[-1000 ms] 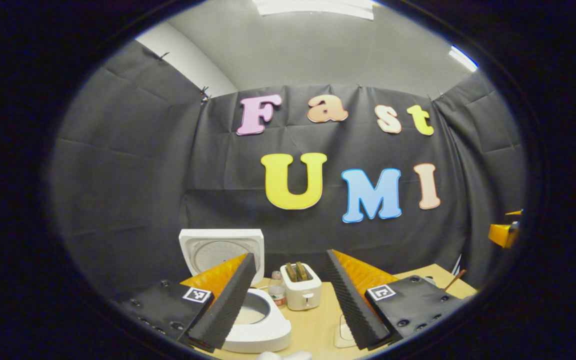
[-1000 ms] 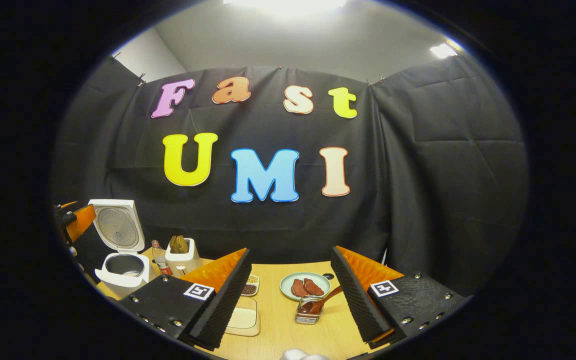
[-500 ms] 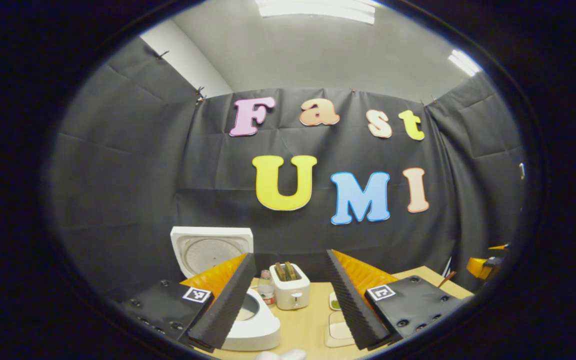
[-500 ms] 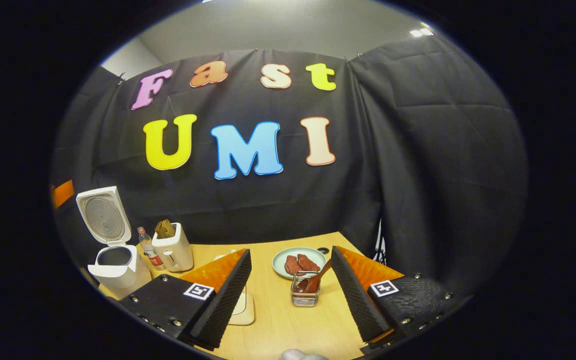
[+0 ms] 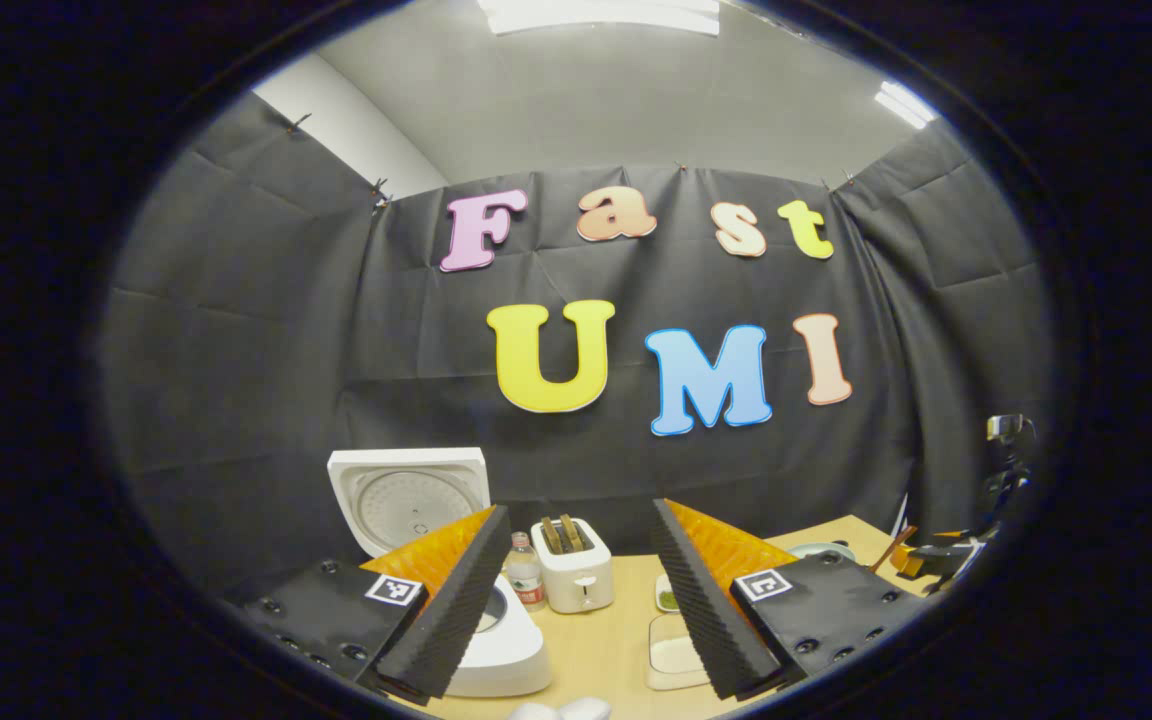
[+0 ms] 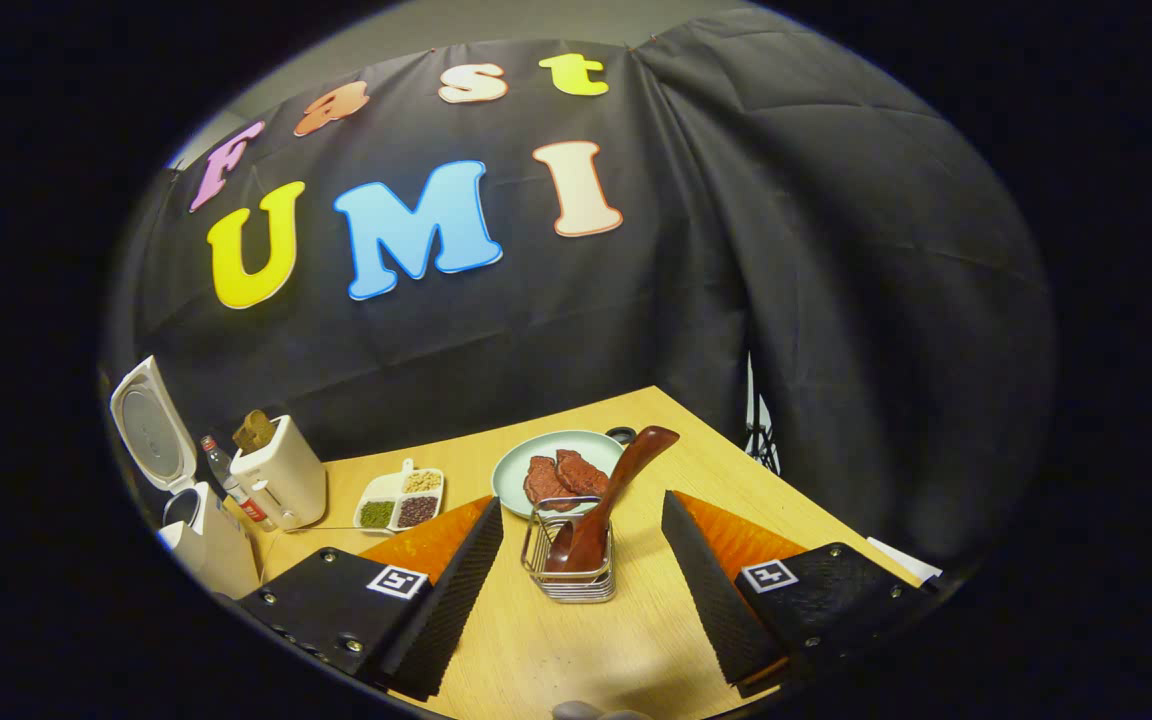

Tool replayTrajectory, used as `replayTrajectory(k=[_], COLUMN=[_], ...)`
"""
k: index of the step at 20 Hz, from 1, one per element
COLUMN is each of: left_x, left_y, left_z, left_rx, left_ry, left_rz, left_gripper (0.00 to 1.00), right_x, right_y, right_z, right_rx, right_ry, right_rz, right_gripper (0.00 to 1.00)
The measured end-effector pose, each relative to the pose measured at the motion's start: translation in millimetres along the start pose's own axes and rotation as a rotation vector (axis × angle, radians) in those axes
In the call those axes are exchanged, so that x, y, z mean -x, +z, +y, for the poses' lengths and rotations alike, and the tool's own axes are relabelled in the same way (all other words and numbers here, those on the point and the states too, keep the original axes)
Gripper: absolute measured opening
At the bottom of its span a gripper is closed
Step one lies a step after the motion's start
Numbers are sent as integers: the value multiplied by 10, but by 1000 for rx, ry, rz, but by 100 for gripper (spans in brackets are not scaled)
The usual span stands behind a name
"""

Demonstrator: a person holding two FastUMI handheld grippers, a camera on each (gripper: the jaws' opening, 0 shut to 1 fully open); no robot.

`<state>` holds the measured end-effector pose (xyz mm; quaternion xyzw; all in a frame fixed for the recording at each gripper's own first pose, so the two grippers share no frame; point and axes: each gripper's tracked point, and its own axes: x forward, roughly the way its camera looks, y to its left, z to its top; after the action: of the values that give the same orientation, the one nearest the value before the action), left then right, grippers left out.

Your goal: Close the left gripper, press the button to open the rice cooker; take a wooden spoon from the chopstick holder with the right hand, scoop a spoonful of rice and pour it into the rice cooker, then put the wooden spoon back into the chopstick holder.

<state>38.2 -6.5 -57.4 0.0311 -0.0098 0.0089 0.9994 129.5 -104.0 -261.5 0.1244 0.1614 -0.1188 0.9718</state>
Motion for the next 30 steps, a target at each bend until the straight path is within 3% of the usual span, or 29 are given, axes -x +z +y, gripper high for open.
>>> replayTrajectory(k=[1,9,18,20,21,25,27,30], left_x=[-17,-198,-284,-299,-310,-323,-337,-357], left_y=[-27,-256,-419,-479,-491,-493,-471,-461], left_z=[-31,-75,16,2,-11,-84,-108,-100], left_rx=[-8,-14,-35,-28,-23,-23,-29,-29], left_ry=[6,75,129,126,122,103,95,90], left_rz=[8,70,112,127,132,135,128,122], left_gripper=[99,99,99,99,99,99,99,99], right_x=[-142,-992,-1284,-1306,-1322,-1246,-1243,-1218], right_y=[-47,-149,-122,-150,-171,-173,-182,-156], right_z=[-25,-164,-190,-179,-178,-166,-144,-113], right_rx=[-13,-6,-43,-51,-56,-69,-83,-73], right_ry=[-2,-15,-38,-26,-23,-6,-1,-11], right_rz=[8,33,27,39,52,65,74,70], right_gripper=[98,98,98,91,96,26,21,20])
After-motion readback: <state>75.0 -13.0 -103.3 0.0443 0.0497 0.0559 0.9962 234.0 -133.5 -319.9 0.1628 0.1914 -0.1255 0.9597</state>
